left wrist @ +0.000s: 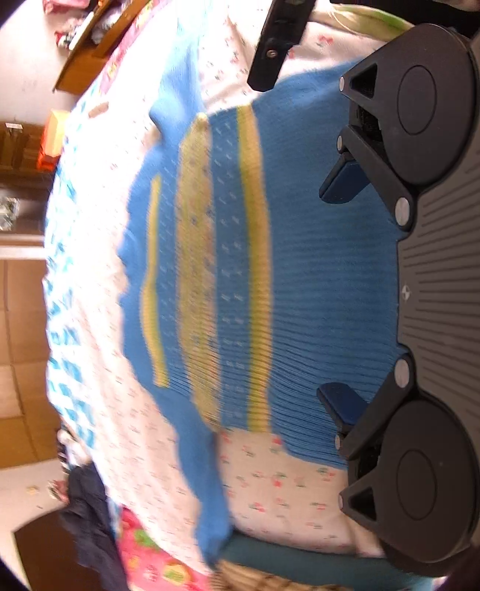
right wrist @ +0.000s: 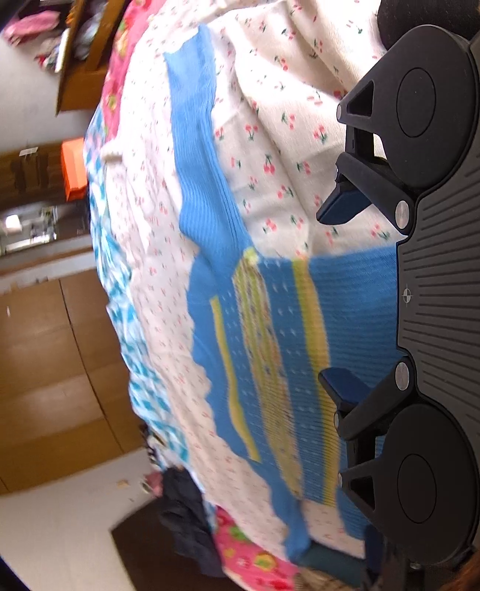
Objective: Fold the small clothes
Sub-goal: 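Move the right tool to the sweater sleeve cuff and grasp it, then lift the sleeve with the right tool and fold it across the sweater body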
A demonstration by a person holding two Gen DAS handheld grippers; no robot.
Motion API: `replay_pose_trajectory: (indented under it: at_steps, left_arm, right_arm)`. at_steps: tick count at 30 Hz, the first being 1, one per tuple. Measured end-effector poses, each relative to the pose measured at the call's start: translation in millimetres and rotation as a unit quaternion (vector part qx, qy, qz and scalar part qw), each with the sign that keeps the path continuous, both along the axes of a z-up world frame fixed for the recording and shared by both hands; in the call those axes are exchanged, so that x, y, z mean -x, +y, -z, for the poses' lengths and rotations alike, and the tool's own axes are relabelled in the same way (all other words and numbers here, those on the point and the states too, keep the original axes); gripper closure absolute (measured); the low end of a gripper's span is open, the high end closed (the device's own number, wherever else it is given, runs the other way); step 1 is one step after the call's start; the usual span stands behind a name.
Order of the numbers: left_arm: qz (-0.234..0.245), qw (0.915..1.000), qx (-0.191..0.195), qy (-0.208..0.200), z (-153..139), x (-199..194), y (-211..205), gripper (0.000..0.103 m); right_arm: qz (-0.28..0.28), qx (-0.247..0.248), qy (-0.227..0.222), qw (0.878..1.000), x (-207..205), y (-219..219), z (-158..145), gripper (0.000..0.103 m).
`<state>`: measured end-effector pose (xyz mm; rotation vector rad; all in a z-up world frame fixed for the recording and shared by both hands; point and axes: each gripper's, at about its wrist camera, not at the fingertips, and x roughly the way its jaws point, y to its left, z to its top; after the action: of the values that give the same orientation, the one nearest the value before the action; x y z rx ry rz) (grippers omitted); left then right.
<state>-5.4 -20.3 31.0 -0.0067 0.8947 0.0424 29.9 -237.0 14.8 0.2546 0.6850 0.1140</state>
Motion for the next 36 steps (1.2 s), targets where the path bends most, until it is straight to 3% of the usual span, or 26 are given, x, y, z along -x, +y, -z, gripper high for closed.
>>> replay_pose_trajectory:
  at_steps: [5, 10, 14, 18, 26, 30, 32, 34, 36]
  left_arm:
    - [0.025, 0.9992, 0.004, -0.032, -16.2, -21.3, -18.3, 0.000]
    - [0.056, 0.9975, 0.018, -0.040, -19.5, -50.5, -46.8, 0.000]
    - [0.085, 0.9953, 0.022, -0.040, -16.9, -72.6, -76.5, 0.000]
    - [0.107, 0.9930, 0.032, -0.039, -13.5, -91.6, -101.5, 0.000]
    - [0.123, 0.9913, 0.043, -0.021, -3.5, -110.6, -128.9, 0.000]
    - [0.129, 0.9909, 0.036, -0.011, 1.4, -114.0, -135.3, 0.000]
    - [0.132, 0.9906, 0.034, -0.008, 2.6, -117.0, -138.7, 0.000]
    - [0.135, 0.9902, 0.036, -0.008, 1.2, -116.7, -139.2, 0.000]
    - [0.134, 0.9903, 0.037, -0.012, -2.1, -115.3, -134.9, 0.000]
  right_arm:
    - [0.069, -0.027, -0.014, 0.997, -27.0, -46.9, -9.0, 0.025]
    - [0.153, -0.055, -0.026, 0.986, -51.8, -110.7, -10.4, 0.027]
    - [0.215, -0.088, -0.021, 0.972, -67.7, -162.0, 3.9, 0.031]
    - [0.270, -0.150, -0.007, 0.951, -75.7, -207.7, 26.4, 0.035]
    - [0.295, -0.253, -0.017, 0.921, -101.7, -251.2, 63.6, 0.045]
    - [0.292, -0.257, -0.026, 0.921, -112.8, -253.2, 64.1, 0.047]
    - [0.291, -0.261, -0.024, 0.920, -118.2, -255.6, 64.1, 0.059]
    - [0.295, -0.276, -0.014, 0.915, -122.0, -260.3, 64.2, 0.085]
    - [0.282, -0.292, -0.020, 0.914, -122.1, -258.3, 56.7, 0.093]
